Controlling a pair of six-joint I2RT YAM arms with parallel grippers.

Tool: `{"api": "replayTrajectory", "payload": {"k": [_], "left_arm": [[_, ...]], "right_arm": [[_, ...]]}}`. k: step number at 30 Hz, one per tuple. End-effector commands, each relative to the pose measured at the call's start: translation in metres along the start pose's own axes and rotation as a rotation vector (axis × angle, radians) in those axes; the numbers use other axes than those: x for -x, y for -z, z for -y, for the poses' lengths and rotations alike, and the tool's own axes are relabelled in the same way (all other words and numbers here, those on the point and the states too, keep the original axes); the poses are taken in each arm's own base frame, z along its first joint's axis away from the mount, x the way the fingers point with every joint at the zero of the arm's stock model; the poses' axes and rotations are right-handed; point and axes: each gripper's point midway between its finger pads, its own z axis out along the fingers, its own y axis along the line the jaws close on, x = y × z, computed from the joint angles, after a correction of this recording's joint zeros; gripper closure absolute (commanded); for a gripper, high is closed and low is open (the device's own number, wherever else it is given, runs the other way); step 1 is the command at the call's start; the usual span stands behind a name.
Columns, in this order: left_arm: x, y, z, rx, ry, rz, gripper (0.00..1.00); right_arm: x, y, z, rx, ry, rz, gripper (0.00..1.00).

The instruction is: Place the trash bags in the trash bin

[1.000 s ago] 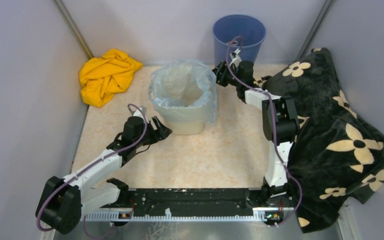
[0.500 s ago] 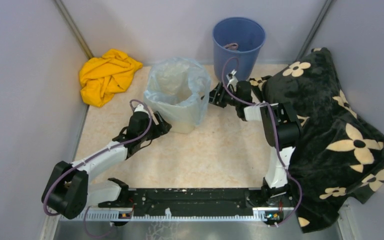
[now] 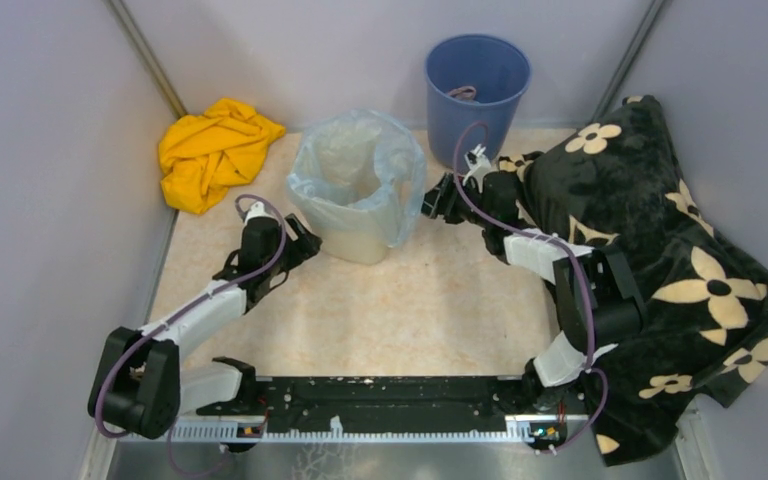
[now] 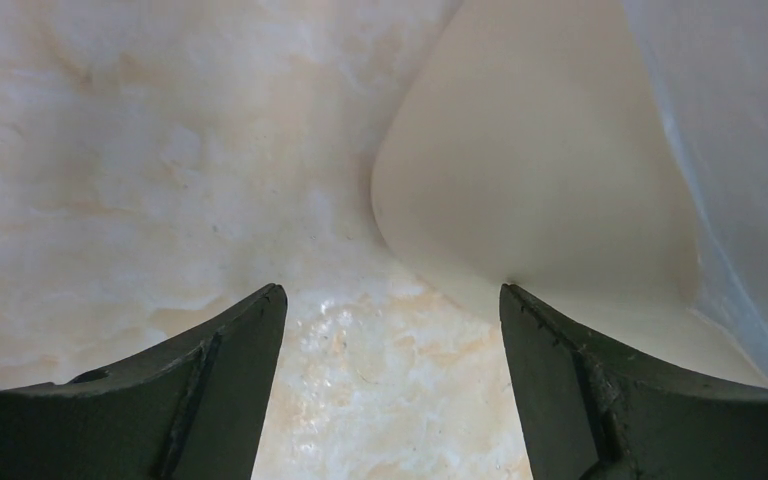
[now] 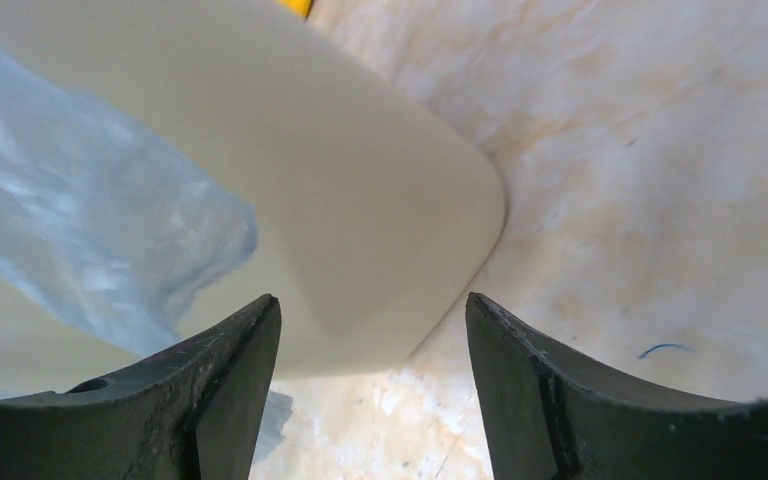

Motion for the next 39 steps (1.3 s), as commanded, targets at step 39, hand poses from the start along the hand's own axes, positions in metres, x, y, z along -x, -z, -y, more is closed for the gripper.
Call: {"api": "replayTrajectory", "payload": {"k": [39], "left_arm": [[0.012, -0.006, 0.026, -0.147, 0.100, -0.037, 0.17]], "right_arm": [[0.034, -0.068, -0.039, 0.514, -0.074, 0.138, 0.32]]}}
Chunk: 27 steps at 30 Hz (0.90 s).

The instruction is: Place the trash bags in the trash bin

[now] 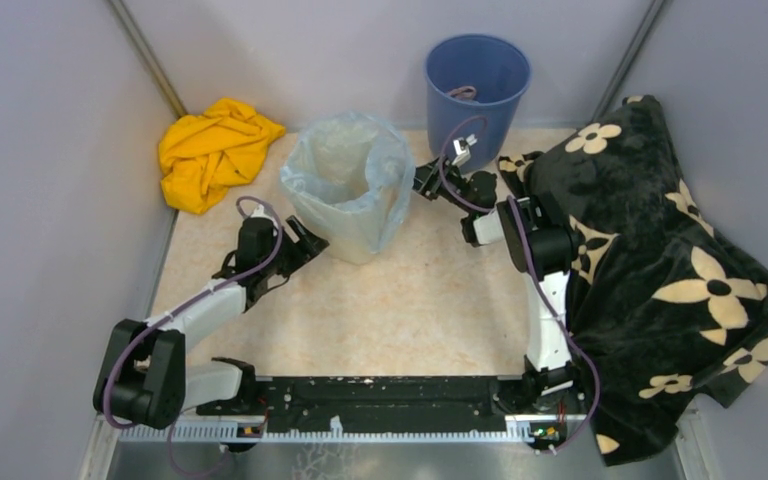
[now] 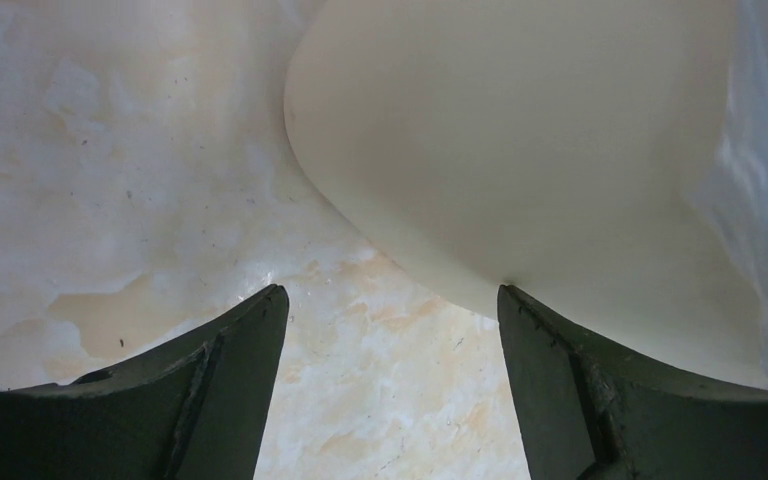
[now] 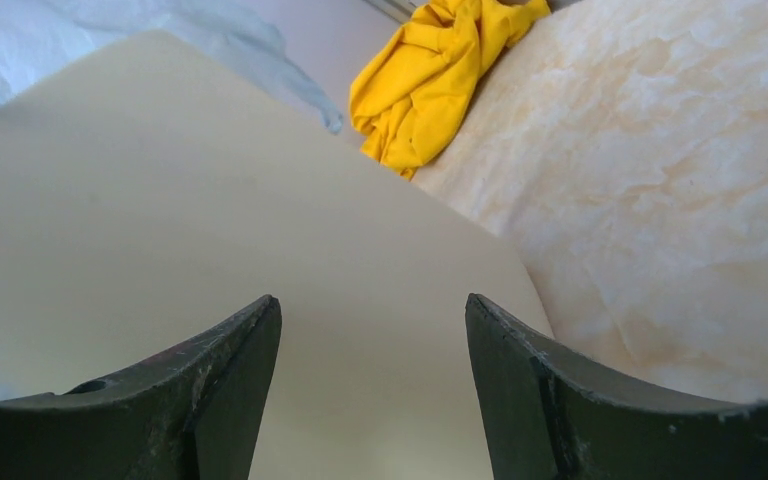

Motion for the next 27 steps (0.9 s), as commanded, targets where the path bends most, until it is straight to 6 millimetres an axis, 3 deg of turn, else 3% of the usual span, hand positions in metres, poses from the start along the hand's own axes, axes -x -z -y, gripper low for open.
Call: {"api": "replayTrajectory", "payload": {"k": [1, 10, 12, 17, 21, 25, 27], "left_arm": [[0.027, -0.006, 0.016, -0.017, -0.028, 0.069, 0.17], [0.048, -0.006, 0.006, 0.039, -0.056, 0.132, 0.16], [0.053, -0.005, 0.000, 0.055, -0.055, 0.138, 0.16], [0.066, 0.009, -0.010, 0.082, -0.071, 0.177, 0.16], [0.084, 0.017, -0.018, 0.120, -0.068, 0.239, 0.14], [0.090, 0.011, -0.018, 0.110, -0.040, 0.238, 0.14], [0.083, 0.008, -0.014, 0.078, -0.025, 0.207, 0.15]], "right_arm": [[-0.019, 0.008, -0.042, 0.122, 0.081, -0.058, 0.32], [-0.068, 0.025, -0.067, 0.134, 0.116, -0.156, 0.32], [-0.068, 0.031, -0.067, 0.079, 0.122, -0.141, 0.32], [-0.052, 0.056, -0.047, -0.255, 0.268, -0.152, 0.33], [-0.033, 0.091, -0.045, -0.510, 0.386, -0.188, 0.33], [0.002, 0.116, -0.062, -0.656, 0.452, -0.112, 0.31], [0.023, 0.117, -0.081, -0.631, 0.467, -0.059, 0.31]]}}
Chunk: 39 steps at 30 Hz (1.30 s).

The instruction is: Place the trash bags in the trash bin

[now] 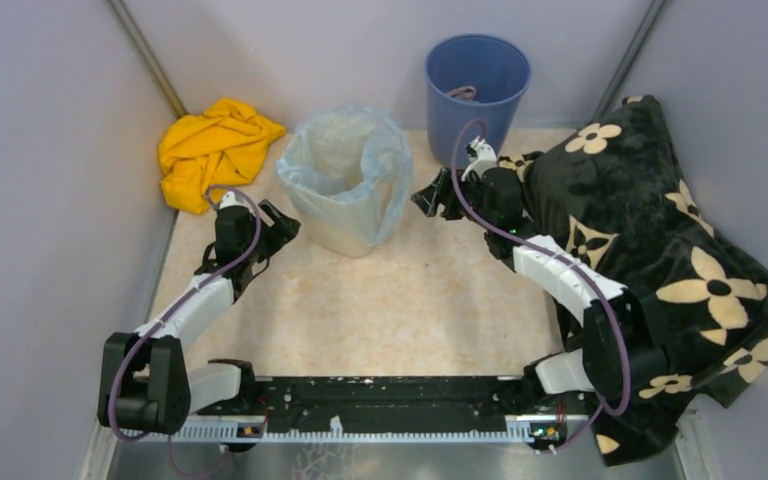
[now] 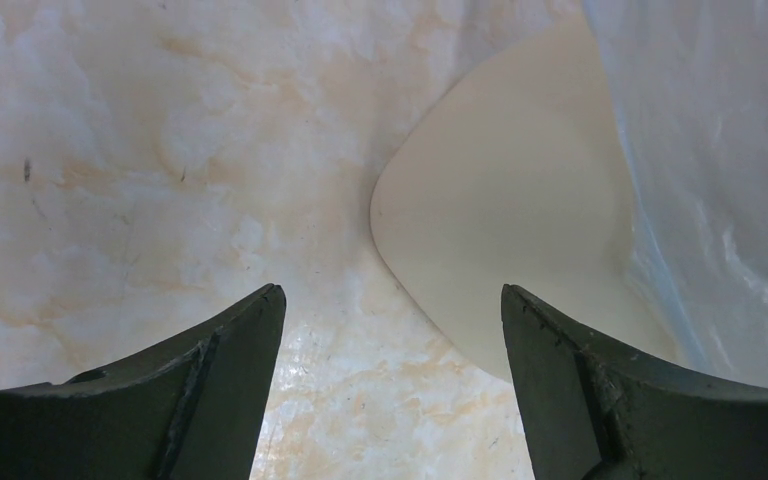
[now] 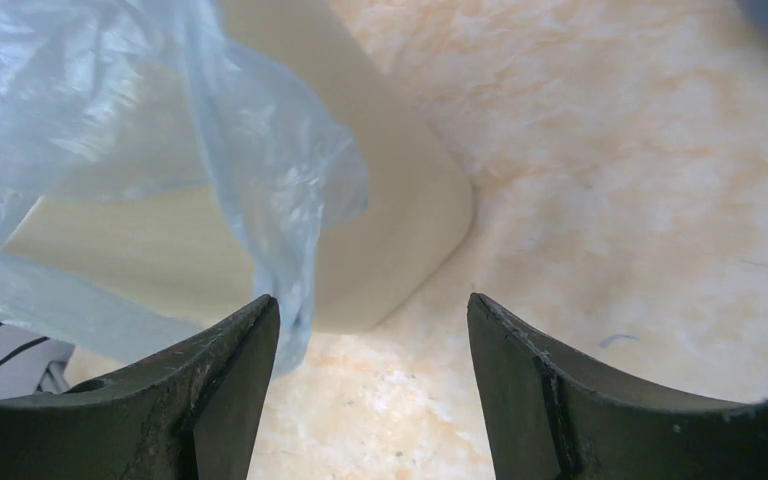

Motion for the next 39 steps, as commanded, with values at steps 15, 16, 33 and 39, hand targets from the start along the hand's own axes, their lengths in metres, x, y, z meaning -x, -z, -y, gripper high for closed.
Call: {"api": "replayTrajectory", "payload": {"k": [15, 16, 33, 39], "left_arm": [[0.006, 0.011, 0.007, -0.044, 0.015, 0.029, 0.15], [0.005, 0.011, 0.006, -0.044, 0.015, 0.028, 0.15], [0.003, 0.010, 0.007, -0.053, 0.009, 0.019, 0.15], [0.002, 0.009, 0.007, -0.056, 0.007, 0.017, 0.15]], "right_arm": [[0.135, -0.022, -0.103, 0.162, 0.633, -0.108, 0.34], [0.128, -0.023, -0.105, 0.155, 0.679, -0.130, 0.35], [0.108, -0.097, -0.127, 0.110, 0.967, -0.148, 0.41], [0.104, -0.121, -0.104, 0.025, 0.982, -0.185, 0.41]]}}
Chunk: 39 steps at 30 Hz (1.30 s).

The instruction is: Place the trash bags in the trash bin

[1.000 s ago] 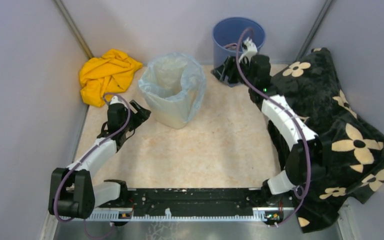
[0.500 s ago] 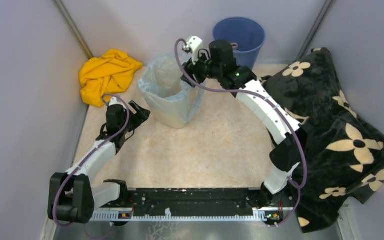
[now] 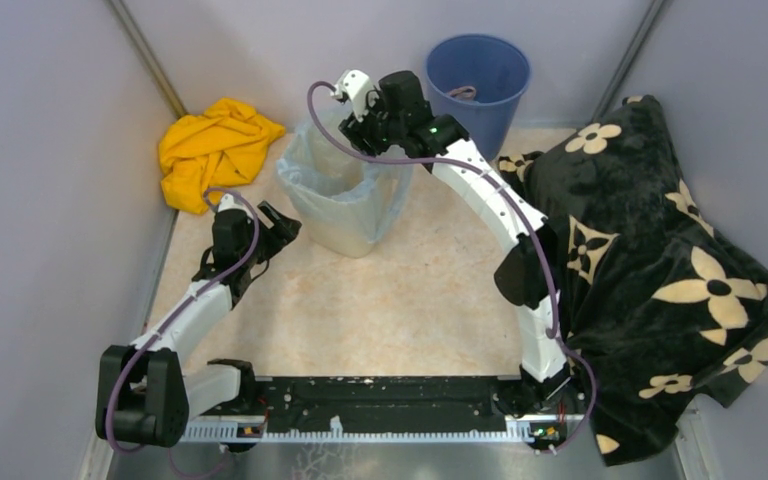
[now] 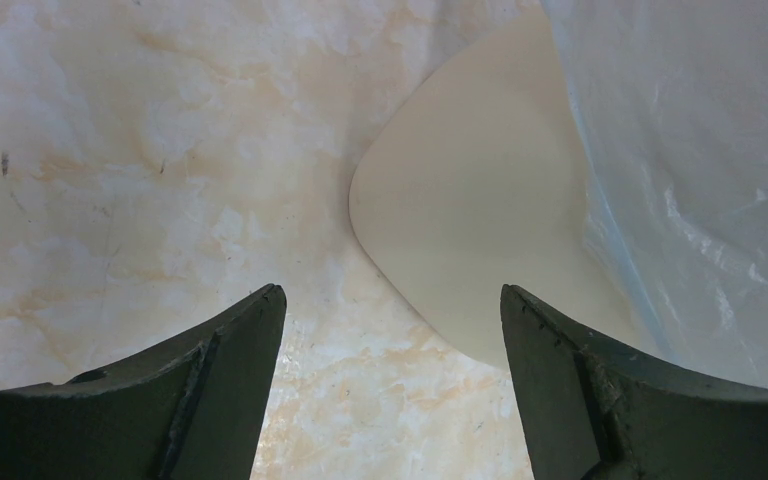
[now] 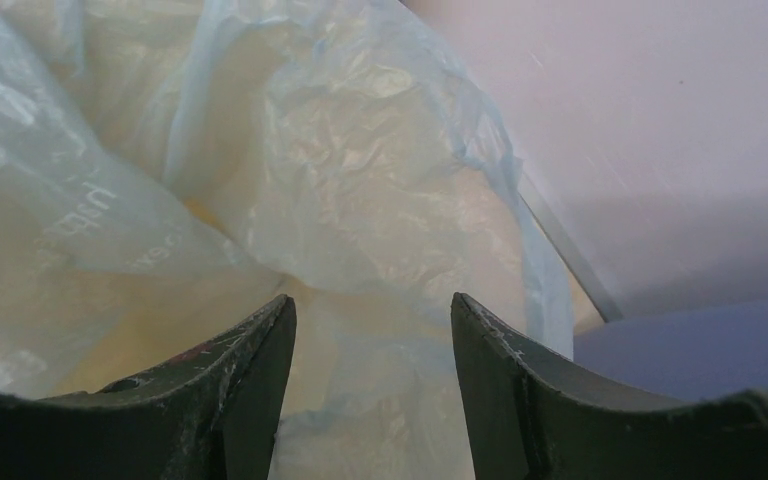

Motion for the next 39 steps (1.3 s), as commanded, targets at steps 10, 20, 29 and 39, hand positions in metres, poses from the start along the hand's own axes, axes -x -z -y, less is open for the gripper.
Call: {"api": "replayTrajectory", "payload": {"k": [10, 20, 29, 39], "left_arm": [[-0.001, -0.002, 0.001, -0.021, -0.003, 0.003, 0.15], [0.000, -0.003, 0.002, -0.024, -0.004, 0.002, 0.15], [0.002, -0.004, 0.006, -0.035, 0.004, 0.000, 0.16], [0.002, -0.005, 0.010, -0.049, 0.011, -0.007, 0.16]], "right_arm": [[-0.021, -0.007, 0.030, -0.096, -0.027, -0.074, 0.41], [-0.037, 0.013, 0.035, -0.067, -0.154, -0.152, 0.40], [-0.029, 0.022, 0.006, 0.036, -0.238, -0.167, 0.46], [-0.045, 0.020, -0.024, 0.037, -0.270, -0.270, 0.56]]}}
